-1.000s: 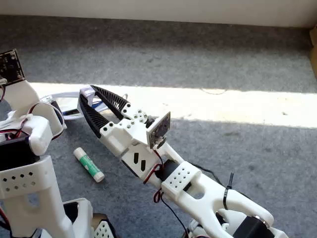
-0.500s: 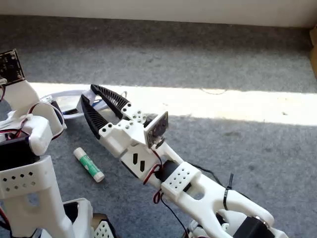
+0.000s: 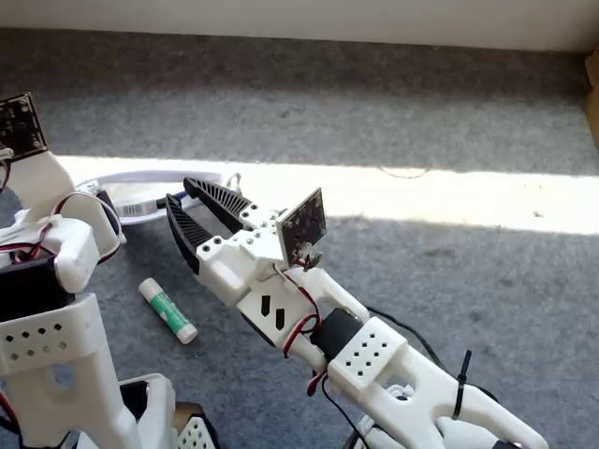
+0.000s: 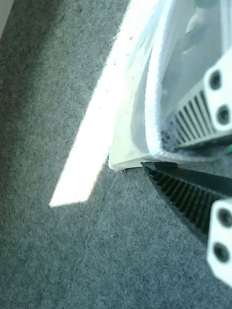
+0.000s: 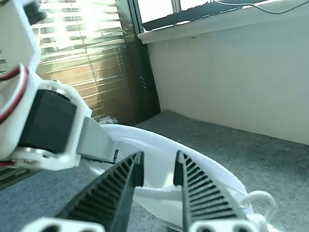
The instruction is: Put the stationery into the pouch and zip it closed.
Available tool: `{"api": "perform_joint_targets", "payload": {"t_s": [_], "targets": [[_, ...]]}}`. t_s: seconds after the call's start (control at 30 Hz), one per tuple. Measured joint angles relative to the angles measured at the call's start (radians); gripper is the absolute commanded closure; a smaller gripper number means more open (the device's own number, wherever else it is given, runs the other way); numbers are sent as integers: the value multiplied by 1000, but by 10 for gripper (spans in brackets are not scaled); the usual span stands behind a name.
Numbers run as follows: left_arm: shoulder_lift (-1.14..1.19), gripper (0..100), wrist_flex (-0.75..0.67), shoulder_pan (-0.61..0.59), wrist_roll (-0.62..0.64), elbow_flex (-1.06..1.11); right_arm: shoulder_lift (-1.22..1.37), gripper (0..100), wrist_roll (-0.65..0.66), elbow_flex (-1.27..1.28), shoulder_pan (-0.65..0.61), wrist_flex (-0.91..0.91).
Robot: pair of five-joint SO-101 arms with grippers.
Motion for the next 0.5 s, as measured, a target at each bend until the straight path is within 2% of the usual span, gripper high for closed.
{"api": "perform_joint_targets", "payload": {"t_s": [0.5], "targets": [[0, 993, 0, 0, 0, 2, -6, 896, 0, 0, 0, 5]]}}
